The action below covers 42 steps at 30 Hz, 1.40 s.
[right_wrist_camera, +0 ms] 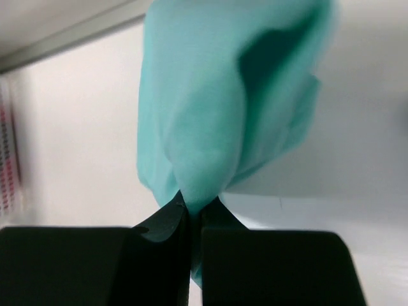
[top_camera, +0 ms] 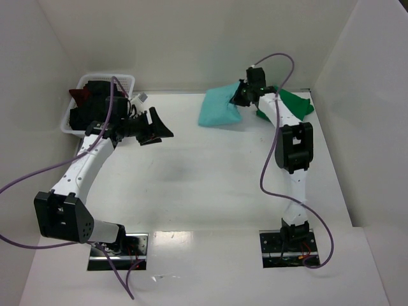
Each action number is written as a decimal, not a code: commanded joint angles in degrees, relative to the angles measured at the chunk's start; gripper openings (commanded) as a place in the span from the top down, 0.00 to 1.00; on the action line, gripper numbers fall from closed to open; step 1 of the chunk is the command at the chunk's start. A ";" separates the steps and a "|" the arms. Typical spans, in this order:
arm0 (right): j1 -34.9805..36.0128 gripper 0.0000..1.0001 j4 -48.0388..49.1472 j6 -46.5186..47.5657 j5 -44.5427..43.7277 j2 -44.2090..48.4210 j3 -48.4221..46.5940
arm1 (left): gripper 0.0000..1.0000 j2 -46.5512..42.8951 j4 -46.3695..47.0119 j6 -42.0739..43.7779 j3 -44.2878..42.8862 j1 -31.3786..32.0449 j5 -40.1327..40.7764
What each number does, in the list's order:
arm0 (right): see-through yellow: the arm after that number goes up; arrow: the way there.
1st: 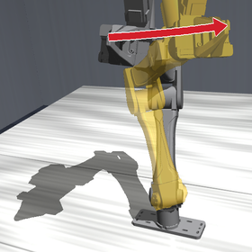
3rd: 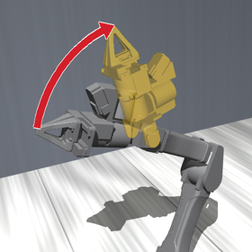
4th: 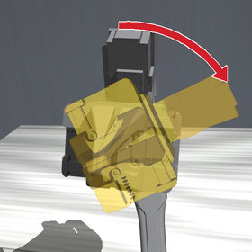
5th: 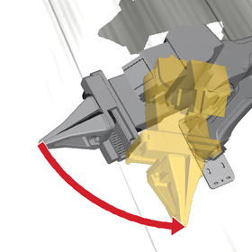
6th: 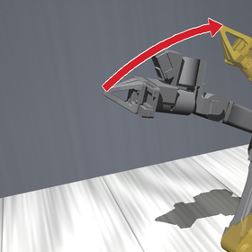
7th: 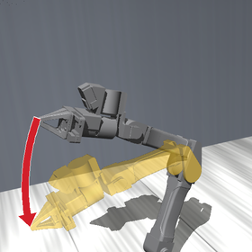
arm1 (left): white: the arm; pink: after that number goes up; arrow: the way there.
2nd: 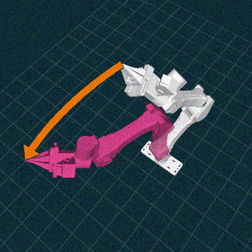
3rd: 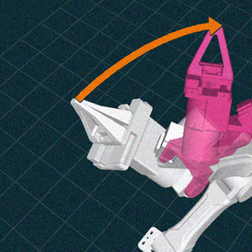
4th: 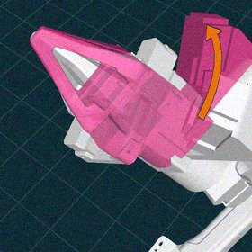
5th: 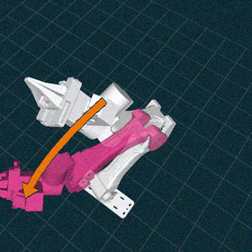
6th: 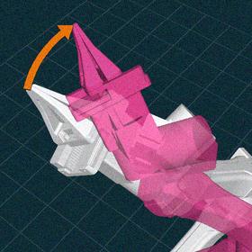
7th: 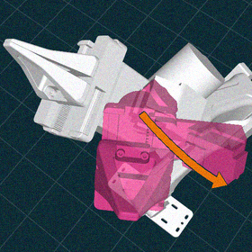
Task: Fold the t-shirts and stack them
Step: Put the neatly folded tshirt into the corner of the board with the right arm
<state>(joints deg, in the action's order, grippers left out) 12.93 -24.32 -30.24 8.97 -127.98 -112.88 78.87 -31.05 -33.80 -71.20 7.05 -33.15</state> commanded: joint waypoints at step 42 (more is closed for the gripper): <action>-30.15 0.51 -13.48 12.66 -5.63 -3.95 -12.46 | 0.24 9.02 3.98 -2.58 -4.83 -0.98 -1.57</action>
<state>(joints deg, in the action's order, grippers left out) -17.32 -39.86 -18.96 6.55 -138.02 -126.67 87.44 -28.34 -36.25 -74.04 6.39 -34.20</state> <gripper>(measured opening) 0.420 0.762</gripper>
